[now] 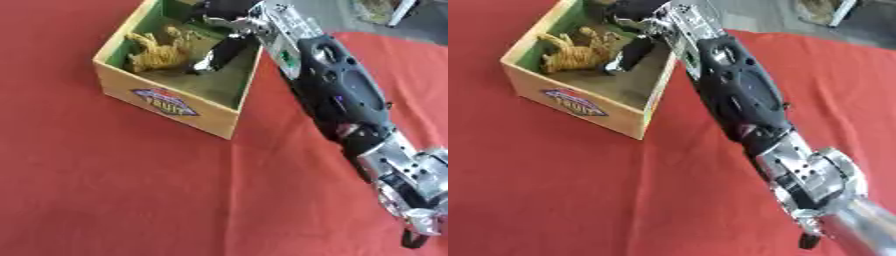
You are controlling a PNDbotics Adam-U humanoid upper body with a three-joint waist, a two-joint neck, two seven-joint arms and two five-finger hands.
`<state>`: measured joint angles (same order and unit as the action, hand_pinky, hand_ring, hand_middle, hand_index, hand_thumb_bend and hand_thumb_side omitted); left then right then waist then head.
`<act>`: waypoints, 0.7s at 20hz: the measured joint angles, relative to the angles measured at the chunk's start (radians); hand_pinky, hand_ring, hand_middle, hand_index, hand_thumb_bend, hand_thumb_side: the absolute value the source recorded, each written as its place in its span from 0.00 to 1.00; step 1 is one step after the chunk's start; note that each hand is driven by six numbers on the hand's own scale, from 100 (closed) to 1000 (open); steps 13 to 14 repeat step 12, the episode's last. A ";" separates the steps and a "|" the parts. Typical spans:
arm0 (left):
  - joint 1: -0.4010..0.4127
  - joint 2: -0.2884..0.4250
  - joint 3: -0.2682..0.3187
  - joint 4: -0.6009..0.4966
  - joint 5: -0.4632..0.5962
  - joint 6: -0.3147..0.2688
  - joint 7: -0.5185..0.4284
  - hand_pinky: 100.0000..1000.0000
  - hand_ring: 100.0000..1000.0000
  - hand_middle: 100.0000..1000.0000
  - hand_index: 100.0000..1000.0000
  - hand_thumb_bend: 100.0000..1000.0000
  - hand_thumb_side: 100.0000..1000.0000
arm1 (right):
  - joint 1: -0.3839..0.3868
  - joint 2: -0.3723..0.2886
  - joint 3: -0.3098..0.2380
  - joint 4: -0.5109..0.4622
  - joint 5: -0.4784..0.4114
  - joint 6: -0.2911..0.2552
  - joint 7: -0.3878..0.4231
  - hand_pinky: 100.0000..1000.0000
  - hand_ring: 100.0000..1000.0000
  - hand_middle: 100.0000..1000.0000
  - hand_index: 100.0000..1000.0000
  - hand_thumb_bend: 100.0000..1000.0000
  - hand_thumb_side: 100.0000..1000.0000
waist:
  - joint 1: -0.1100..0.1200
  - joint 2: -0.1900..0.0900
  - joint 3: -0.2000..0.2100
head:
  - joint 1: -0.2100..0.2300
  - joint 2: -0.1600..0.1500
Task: Pick up objects on the table and place them in the box.
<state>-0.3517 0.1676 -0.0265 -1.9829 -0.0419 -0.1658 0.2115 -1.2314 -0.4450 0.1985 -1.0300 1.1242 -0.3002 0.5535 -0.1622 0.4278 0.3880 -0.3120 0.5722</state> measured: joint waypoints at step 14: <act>0.010 0.000 0.002 0.000 0.000 0.002 0.001 0.44 0.39 0.52 0.64 0.00 0.51 | 0.007 -0.033 0.003 -0.105 -0.089 0.057 -0.077 0.92 0.88 0.82 0.87 0.00 0.40 | 0.013 -0.026 -0.031 | 0.017 0.007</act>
